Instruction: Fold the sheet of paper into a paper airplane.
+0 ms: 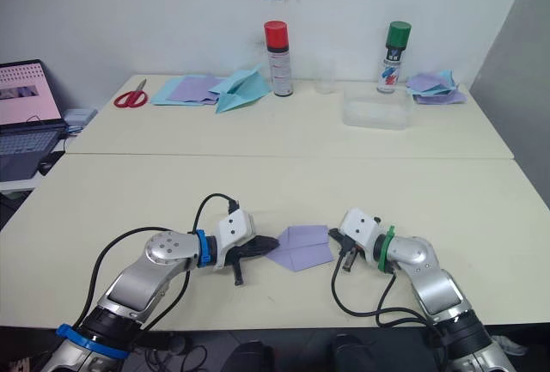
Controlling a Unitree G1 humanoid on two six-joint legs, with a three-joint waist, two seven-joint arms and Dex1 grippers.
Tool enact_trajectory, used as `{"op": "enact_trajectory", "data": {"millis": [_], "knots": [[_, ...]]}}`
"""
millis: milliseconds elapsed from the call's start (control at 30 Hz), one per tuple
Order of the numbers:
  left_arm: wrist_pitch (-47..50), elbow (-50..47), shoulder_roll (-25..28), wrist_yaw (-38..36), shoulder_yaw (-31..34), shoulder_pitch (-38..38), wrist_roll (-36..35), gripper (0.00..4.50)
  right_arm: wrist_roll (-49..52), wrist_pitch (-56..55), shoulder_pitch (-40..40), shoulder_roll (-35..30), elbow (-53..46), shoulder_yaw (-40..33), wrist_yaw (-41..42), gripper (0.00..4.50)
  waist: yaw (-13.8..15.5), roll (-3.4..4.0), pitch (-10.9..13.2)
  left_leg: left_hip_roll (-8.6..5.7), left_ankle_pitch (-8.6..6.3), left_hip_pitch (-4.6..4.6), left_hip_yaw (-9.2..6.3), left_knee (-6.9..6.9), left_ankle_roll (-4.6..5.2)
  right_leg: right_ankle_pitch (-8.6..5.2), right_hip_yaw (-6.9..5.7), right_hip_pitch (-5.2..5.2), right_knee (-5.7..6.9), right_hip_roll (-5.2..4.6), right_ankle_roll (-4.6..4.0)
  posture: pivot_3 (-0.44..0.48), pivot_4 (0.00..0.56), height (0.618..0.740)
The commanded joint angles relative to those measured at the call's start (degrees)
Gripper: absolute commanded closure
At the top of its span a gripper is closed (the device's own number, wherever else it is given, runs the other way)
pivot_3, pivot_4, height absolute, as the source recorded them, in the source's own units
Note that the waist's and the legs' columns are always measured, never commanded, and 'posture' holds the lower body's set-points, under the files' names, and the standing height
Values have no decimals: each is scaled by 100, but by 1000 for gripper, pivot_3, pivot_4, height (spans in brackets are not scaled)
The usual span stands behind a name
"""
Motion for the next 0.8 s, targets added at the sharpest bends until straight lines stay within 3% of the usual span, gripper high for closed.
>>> {"op": "enact_trajectory", "data": {"millis": [33, 233, 400, 533, 800], "knots": [[190, 377, 47, 47, -119, 153, 239, 4500, 472, -218, 56, 138, -425, -236, 107, 4449, -1, 0, 5, 0, 0, -4, 1, 0, 0, -2, 0, -1, -1, -2, 3, 0, 150, 740], [170, 395, 48, 27, -95, 133, 237, 4500, 847, -736, -169, 730, -646, -126, 111, 4449, -10, 15, 19, 2, 0, -5, -5, -7, 0, 7, -6, -4, -1, 0, 24, 0, 150, 740], [177, 376, 64, 33, -82, 136, 231, 4500, 249, -1081, -297, 767, -243, -71, -347, 4449, -7, 14, 22, 0, 0, -9, -3, -8, 0, -5, -7, -4, -7, -2, 6, 0, 150, 740], [183, 337, 96, 16, -59, 183, 227, 4500, 431, -1114, -319, 744, -254, -69, -210, 4449, -10, 14, 24, -3, 0, -10, 5, -12, 0, -9, -1, -5, -7, -9, 8, 0, 150, 740], [306, 253, 4, 15, -8, 112, 125, 4500, -248, -547, -383, 830, 551, 777, -191, 4449, -11, 17, 32, -1, 0, -6, 0, -20, 0, -13, -6, -5, -6, -8, 1, 0, 150, 740]]}}
